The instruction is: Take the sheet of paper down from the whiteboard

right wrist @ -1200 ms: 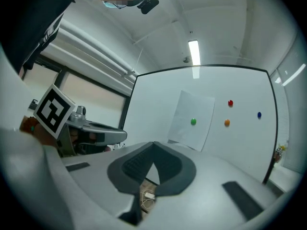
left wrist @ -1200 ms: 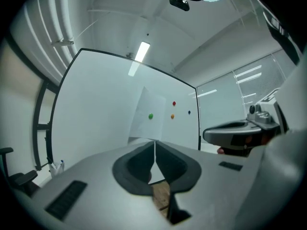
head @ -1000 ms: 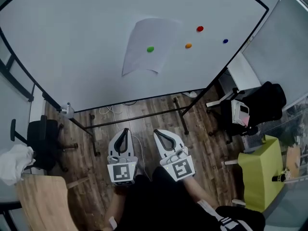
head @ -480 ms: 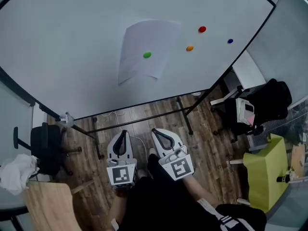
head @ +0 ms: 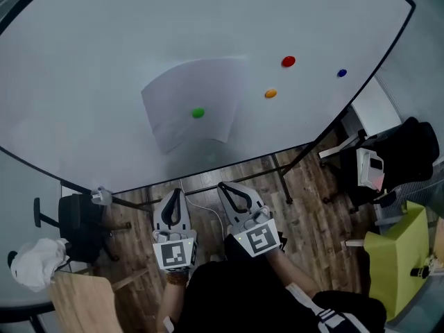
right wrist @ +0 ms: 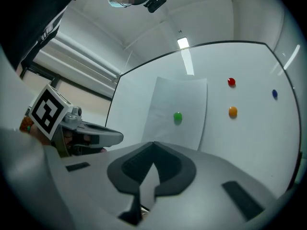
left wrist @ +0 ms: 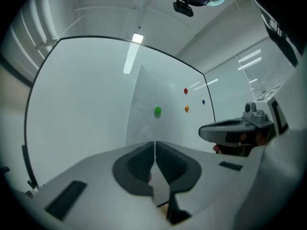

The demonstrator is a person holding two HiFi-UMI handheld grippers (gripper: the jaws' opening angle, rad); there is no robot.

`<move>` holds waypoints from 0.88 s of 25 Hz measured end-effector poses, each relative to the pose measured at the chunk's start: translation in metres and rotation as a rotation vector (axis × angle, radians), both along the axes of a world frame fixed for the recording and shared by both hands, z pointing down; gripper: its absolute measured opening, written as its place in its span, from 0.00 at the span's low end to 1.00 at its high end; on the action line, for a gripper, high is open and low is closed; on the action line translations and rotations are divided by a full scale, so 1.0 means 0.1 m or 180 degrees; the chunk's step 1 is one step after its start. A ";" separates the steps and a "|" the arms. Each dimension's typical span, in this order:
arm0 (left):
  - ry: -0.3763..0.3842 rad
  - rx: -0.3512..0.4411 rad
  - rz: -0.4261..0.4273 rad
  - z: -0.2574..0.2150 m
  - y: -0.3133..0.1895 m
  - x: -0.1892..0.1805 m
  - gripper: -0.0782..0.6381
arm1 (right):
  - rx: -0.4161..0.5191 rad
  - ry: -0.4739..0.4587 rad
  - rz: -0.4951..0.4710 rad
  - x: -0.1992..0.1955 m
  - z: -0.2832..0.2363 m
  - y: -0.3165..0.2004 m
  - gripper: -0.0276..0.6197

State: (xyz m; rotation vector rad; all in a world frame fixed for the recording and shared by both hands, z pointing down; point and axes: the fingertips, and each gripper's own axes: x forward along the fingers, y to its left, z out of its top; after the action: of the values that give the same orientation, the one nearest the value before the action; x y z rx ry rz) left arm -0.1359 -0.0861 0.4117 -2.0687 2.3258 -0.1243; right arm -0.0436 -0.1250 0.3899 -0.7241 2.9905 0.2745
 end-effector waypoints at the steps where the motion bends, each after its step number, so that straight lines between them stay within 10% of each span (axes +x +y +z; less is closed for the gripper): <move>1: -0.0016 -0.0002 -0.0004 0.00 -0.07 0.00 0.13 | 0.0007 0.0056 -0.0005 0.01 0.03 -0.09 0.04; 22: 0.0110 0.0204 0.0172 -0.14 -0.68 -0.62 0.14 | 0.0118 -0.0036 0.0507 -0.37 -0.32 -0.97 0.04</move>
State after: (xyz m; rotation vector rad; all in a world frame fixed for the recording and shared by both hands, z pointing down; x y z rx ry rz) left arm -0.1975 -0.1537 0.3978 -2.1178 2.2589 -0.0128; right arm -0.0806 -0.2219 0.3580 -0.9581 2.9127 0.3307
